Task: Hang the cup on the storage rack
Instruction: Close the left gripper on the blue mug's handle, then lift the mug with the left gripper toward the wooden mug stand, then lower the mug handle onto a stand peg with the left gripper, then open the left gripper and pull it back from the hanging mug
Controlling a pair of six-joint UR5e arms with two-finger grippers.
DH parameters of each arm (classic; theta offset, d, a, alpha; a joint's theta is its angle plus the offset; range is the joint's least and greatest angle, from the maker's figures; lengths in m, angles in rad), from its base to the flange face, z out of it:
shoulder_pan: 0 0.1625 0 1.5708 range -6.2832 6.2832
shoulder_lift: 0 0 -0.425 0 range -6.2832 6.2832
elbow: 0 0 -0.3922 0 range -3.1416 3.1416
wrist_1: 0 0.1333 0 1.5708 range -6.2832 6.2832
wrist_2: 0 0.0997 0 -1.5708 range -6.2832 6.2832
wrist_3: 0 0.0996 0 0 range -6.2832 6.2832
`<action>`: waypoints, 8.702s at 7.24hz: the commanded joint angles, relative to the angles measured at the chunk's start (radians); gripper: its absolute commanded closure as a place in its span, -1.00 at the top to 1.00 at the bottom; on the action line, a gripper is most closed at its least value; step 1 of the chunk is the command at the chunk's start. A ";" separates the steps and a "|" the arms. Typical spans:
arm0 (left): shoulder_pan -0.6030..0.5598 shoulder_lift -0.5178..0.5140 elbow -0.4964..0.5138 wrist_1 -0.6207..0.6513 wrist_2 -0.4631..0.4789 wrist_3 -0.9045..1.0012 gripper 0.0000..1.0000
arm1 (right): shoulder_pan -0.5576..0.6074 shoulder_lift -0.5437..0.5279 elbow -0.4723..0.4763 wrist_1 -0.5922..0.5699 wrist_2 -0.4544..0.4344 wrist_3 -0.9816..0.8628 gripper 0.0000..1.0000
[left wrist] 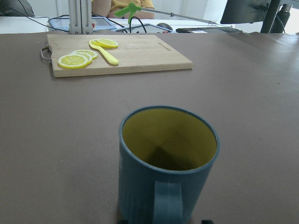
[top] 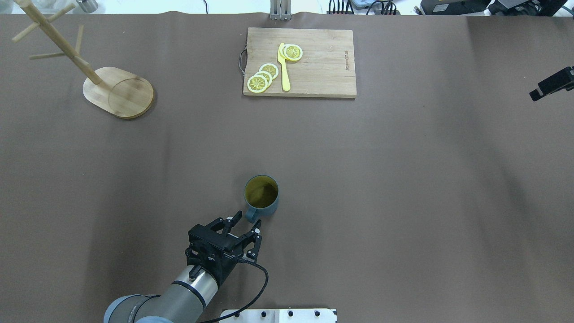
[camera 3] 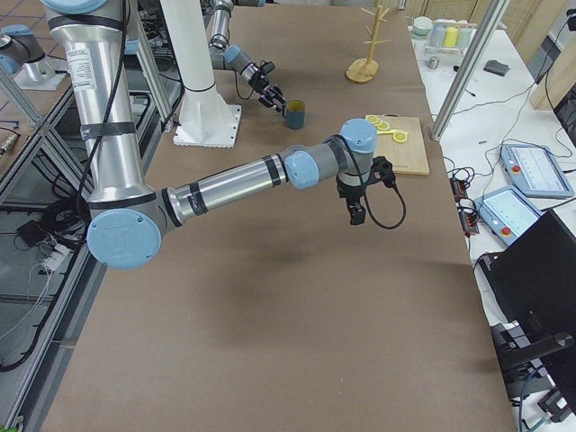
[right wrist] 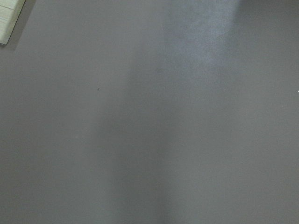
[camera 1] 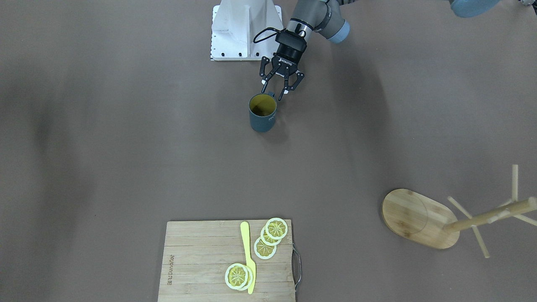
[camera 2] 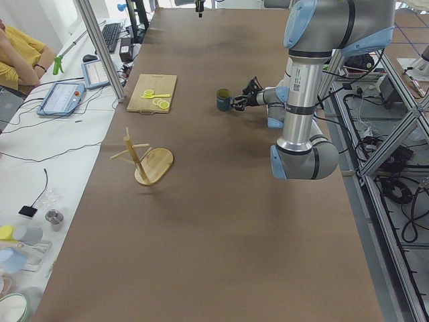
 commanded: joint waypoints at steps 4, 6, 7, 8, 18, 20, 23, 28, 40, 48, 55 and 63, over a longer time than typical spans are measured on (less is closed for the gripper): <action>-0.007 -0.004 0.033 -0.047 0.001 -0.001 -0.11 | 0.004 0.000 0.001 0.002 0.003 -0.002 1.00; -0.006 -0.005 0.033 -0.073 -0.002 -0.002 -0.44 | 0.010 -0.001 0.001 0.003 0.006 -0.002 1.00; -0.007 -0.008 0.033 -0.094 -0.002 -0.004 -0.75 | 0.011 -0.001 0.001 0.003 0.004 -0.002 1.00; -0.007 -0.011 0.033 -0.106 -0.004 -0.002 -1.00 | 0.013 -0.003 -0.001 0.003 0.007 -0.002 1.00; -0.425 0.056 -0.027 -0.415 -0.363 -0.744 -1.00 | 0.039 -0.040 -0.002 0.011 -0.003 -0.044 1.00; -0.644 0.120 -0.018 -0.416 -0.636 -1.026 -1.00 | 0.039 -0.040 -0.004 0.011 -0.003 -0.043 1.00; -0.820 0.124 0.040 -0.462 -0.745 -1.445 -1.00 | 0.039 -0.041 -0.002 0.012 -0.005 -0.038 1.00; -0.899 0.100 0.195 -0.620 -0.665 -1.820 -1.00 | 0.040 -0.049 0.007 0.012 -0.005 -0.038 1.00; -0.960 0.134 0.358 -0.780 -0.691 -1.980 -1.00 | 0.048 -0.050 0.036 0.012 -0.030 -0.031 1.00; -0.955 0.142 0.388 -0.848 -0.700 -1.968 0.97 | 0.048 -0.047 0.038 0.012 -0.030 -0.029 1.00; -0.958 0.352 0.302 -0.958 -0.893 -1.393 0.97 | 0.048 -0.049 0.044 0.012 -0.033 -0.028 1.00; -1.127 0.505 0.325 -0.580 -0.910 -0.059 0.97 | 0.048 -0.046 0.030 0.012 -0.186 -0.026 1.00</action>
